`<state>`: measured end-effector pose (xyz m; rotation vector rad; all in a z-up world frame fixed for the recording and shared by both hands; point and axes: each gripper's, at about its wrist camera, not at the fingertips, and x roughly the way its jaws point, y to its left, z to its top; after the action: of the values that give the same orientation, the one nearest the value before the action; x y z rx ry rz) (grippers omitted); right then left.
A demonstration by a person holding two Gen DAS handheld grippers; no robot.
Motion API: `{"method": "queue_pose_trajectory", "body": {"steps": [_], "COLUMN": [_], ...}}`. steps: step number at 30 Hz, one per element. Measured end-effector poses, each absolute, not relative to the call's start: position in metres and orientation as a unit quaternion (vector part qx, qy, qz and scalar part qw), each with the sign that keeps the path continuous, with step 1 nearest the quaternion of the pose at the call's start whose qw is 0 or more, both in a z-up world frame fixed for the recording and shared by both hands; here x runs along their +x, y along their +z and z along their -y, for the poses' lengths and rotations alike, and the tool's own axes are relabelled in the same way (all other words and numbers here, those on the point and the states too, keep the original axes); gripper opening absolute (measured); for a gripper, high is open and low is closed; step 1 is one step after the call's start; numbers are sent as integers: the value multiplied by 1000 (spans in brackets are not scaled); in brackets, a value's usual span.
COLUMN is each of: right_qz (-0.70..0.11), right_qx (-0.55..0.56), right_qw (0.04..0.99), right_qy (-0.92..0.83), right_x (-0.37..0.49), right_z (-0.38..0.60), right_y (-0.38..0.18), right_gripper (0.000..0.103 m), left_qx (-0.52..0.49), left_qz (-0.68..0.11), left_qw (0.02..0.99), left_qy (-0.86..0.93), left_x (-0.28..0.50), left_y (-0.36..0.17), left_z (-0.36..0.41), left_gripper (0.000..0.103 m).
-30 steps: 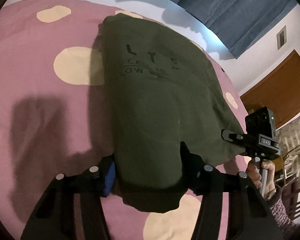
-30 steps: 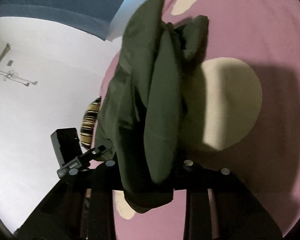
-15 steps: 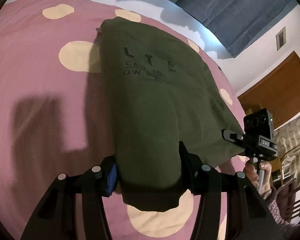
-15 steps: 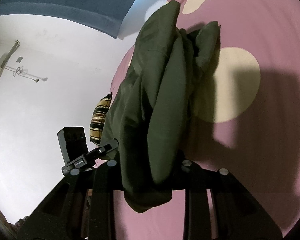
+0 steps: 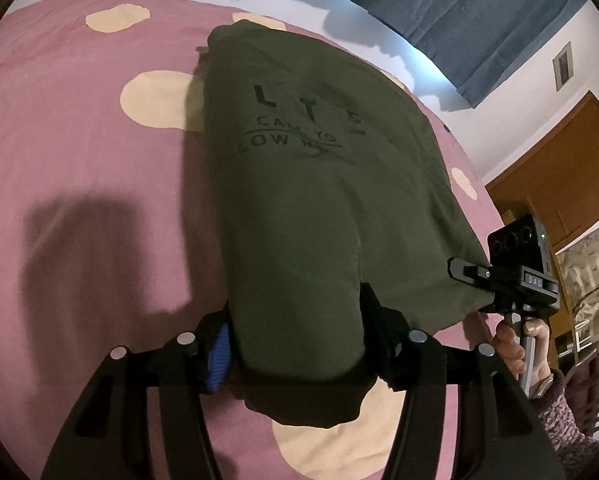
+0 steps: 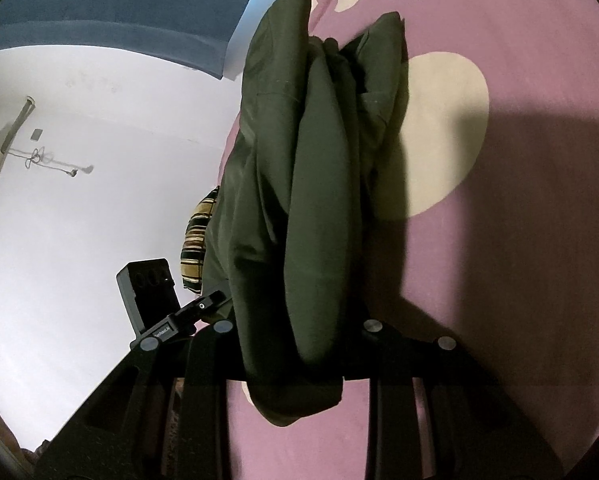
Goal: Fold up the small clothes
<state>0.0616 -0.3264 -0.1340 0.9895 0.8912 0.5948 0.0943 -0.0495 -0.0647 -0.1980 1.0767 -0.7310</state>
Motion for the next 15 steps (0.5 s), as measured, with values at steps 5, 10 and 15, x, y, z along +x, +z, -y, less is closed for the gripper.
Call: {"method": "queue_pose_trajectory", "body": {"steps": [5,10,15], "right_qz": [-402,-401,-400], "right_qx": [453,454,454], "right_qw": [747,746,745], "right_qy": [275,277,279], "right_x": [55,56,57], "right_z": [334,334,335], "right_y": [-136,-139,-139], "right_gripper": [26,25,25], "left_qx": [-91,-91,-89], "left_qz": [-497,-498,-498], "left_qw": [793,793,795], "left_qy": [-340,-339,-336], "left_x": [90,92,93], "left_y": [-65,-66,-66], "left_z": [48,48,47], "left_gripper": [58,61,65]}}
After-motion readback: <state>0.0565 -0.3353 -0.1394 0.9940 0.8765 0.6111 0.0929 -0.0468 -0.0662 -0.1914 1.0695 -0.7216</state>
